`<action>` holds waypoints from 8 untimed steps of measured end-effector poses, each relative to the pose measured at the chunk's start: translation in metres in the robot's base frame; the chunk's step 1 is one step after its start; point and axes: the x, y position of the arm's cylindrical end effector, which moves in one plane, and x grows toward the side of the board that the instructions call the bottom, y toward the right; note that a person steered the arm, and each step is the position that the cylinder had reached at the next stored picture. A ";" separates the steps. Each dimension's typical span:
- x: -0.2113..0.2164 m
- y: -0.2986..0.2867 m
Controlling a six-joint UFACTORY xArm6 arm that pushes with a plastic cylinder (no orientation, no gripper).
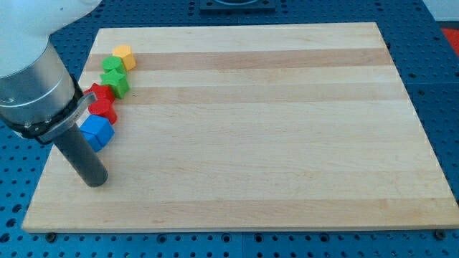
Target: Push the red star and green star a bit right
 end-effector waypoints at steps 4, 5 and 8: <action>0.026 -0.093; 0.013 -0.092; -0.096 -0.090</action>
